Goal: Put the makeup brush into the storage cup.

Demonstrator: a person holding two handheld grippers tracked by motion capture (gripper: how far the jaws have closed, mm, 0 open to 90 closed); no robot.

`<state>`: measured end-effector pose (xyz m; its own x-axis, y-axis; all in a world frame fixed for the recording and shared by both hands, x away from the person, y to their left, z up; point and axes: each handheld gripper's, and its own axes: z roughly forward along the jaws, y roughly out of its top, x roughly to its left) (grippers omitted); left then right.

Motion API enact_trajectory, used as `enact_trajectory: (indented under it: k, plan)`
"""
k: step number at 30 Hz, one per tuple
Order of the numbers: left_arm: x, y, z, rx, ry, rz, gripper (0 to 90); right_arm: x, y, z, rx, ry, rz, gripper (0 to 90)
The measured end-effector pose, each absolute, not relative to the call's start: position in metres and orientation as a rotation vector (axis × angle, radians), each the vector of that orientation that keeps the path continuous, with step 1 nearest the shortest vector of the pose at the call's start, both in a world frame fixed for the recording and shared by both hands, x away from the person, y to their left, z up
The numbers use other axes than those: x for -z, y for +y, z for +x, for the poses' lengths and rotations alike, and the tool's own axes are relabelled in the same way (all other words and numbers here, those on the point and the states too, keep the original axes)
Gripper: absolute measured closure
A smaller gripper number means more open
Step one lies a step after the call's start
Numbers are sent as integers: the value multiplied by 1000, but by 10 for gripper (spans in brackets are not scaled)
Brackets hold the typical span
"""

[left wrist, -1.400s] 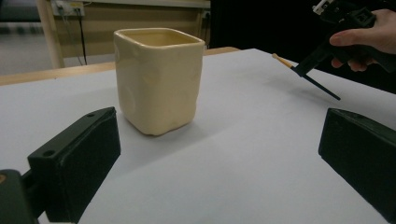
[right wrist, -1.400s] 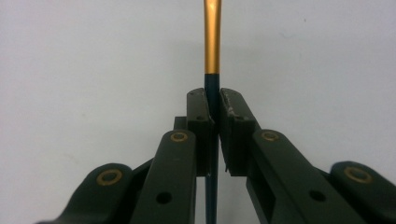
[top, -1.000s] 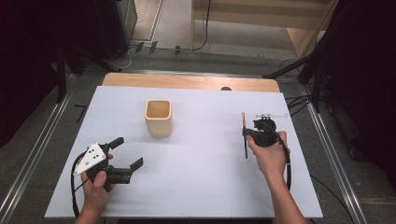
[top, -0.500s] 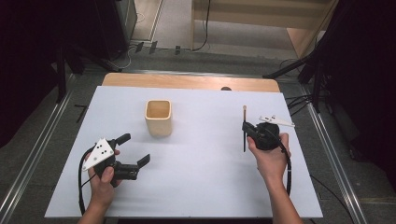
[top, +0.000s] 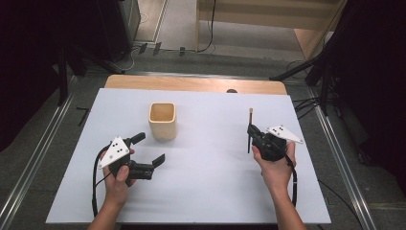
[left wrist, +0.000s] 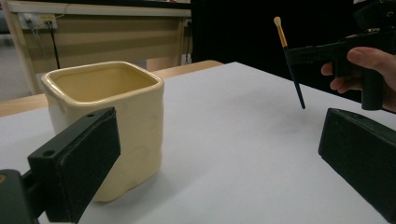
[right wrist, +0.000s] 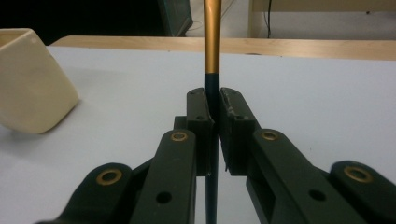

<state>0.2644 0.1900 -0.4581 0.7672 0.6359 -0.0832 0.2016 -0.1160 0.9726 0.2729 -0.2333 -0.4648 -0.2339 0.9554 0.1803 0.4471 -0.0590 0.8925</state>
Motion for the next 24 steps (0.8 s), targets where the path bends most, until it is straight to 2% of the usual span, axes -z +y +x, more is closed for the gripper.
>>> enact_trajectory:
  k: [24]
  plan:
    - [458, 165, 272, -376, 628, 1689, 0, 459, -217, 259, -1401, 1663, 1385, 844]
